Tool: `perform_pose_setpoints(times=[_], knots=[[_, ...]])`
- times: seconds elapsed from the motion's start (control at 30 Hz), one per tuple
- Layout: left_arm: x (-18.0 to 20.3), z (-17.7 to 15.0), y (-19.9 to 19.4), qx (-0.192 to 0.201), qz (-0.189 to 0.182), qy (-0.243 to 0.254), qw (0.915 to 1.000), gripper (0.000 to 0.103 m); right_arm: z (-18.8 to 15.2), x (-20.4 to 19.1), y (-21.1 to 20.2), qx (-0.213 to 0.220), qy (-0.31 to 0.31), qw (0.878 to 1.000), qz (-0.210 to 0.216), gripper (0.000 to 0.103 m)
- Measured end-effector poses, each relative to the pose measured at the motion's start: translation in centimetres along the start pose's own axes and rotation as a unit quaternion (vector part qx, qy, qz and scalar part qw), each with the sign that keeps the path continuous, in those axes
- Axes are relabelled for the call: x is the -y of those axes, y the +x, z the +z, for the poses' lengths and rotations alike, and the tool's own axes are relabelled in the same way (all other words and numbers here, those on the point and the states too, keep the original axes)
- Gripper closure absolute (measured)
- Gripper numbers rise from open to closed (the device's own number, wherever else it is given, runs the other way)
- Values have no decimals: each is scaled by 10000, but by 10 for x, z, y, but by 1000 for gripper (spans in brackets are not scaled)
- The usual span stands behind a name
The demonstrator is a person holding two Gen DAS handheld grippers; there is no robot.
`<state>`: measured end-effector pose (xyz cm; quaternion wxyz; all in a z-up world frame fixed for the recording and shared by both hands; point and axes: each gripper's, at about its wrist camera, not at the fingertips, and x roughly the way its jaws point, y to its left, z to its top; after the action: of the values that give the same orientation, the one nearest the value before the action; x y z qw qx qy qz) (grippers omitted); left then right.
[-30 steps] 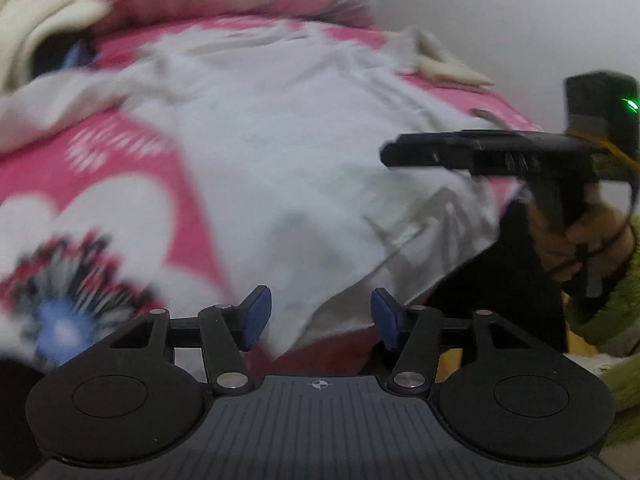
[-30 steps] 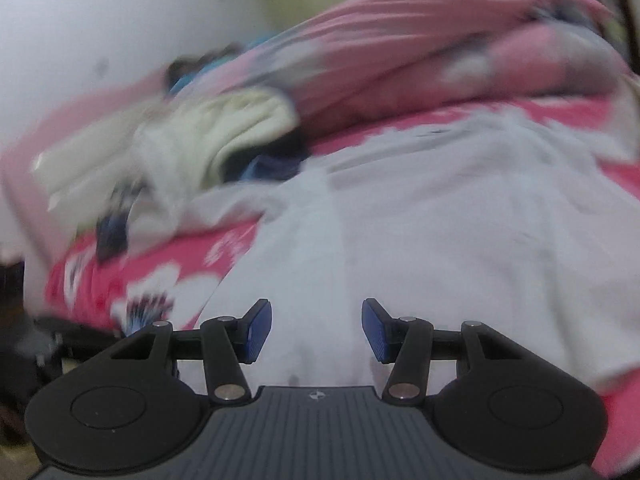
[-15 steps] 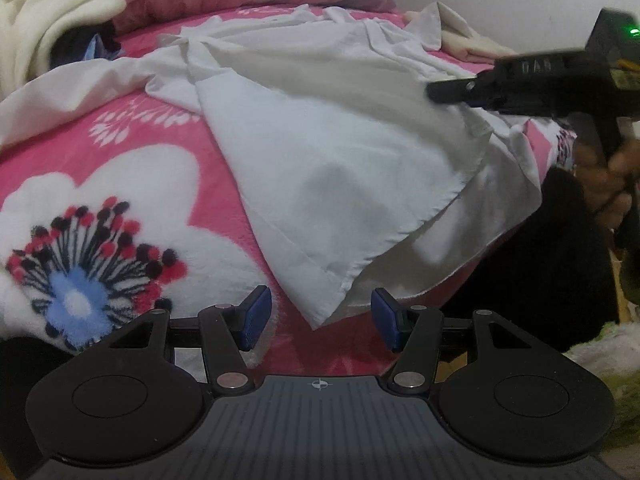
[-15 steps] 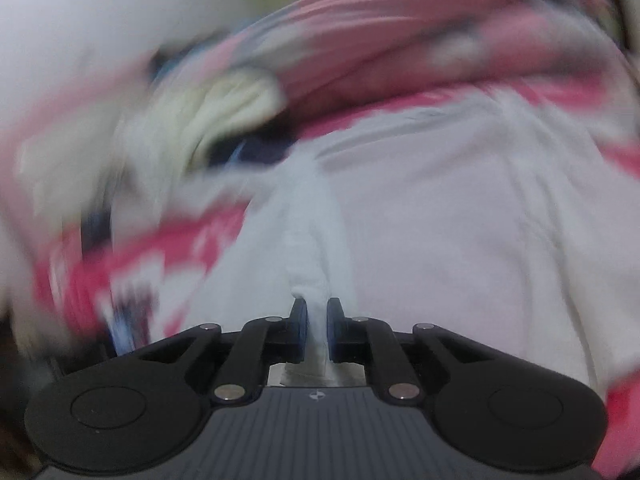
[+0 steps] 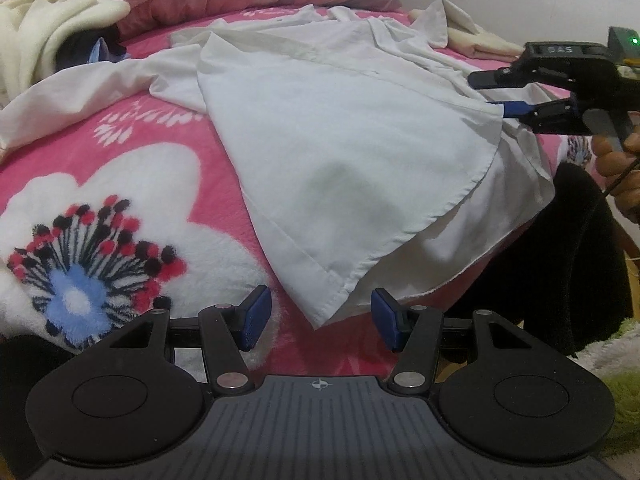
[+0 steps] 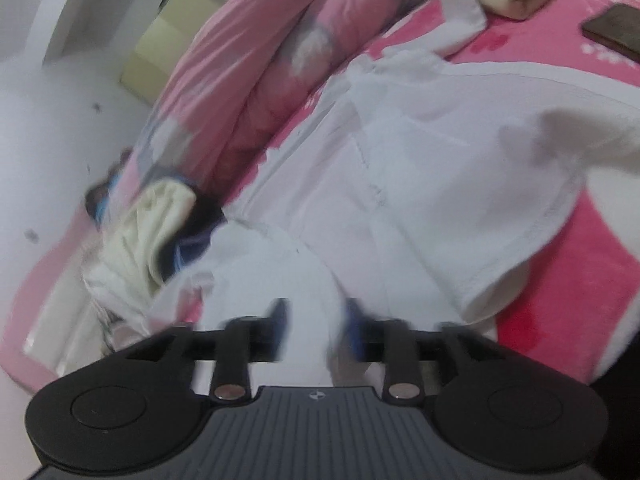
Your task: Fold clothes
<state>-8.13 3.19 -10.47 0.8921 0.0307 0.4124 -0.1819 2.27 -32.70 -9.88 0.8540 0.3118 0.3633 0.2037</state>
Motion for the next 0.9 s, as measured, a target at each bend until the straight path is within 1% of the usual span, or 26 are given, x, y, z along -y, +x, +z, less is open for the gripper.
perform_pose_setpoints(times=[0.07,0.1,0.13,0.17,0.2,0.23,0.3,0.37,0.5,0.63,0.77,0.83,0.9], knots=[[0,-1,-2,30,-20,-64,10000,48,-2,-7,8,-82,-278,9995,-151,58],[-1,-1,-4,45,-30,-95,9999,48,-3,-10,11,-112,-396,9989,-243,63],[-1,-1,-5,61,-39,-127,9999,48,-5,-11,12,-121,-488,9982,-311,66],[-1,-1,-6,76,-54,-165,9998,48,-6,-13,12,-136,-548,9978,-351,76],[-3,-1,-6,91,-96,-240,9996,48,-6,-13,11,-156,-584,9974,-393,99],[-5,-1,-7,105,-138,-314,9994,48,-6,-13,9,-174,-592,9973,-397,101],[-10,-1,-7,133,-223,-460,9986,48,-7,-13,3,-155,-553,9980,-271,101],[-13,-1,-5,130,-301,-566,9979,48,-8,-15,-4,-95,-582,9979,-250,101],[-18,0,0,85,-403,-744,9964,48,-11,-9,-17,-91,-361,9992,-174,101],[-26,1,4,59,-639,-1154,9912,48,-19,-2,-27,-120,-162,9996,-179,101],[-35,4,8,39,-770,-1543,9850,50,-29,7,-34,-194,7,9996,-191,101],[-36,4,10,31,-759,-1645,9834,58,-32,11,-37,-158,18,9995,-263,101],[-36,5,13,-42,-717,-1696,9829,75,-33,17,-37,-124,108,9994,-300,101]])
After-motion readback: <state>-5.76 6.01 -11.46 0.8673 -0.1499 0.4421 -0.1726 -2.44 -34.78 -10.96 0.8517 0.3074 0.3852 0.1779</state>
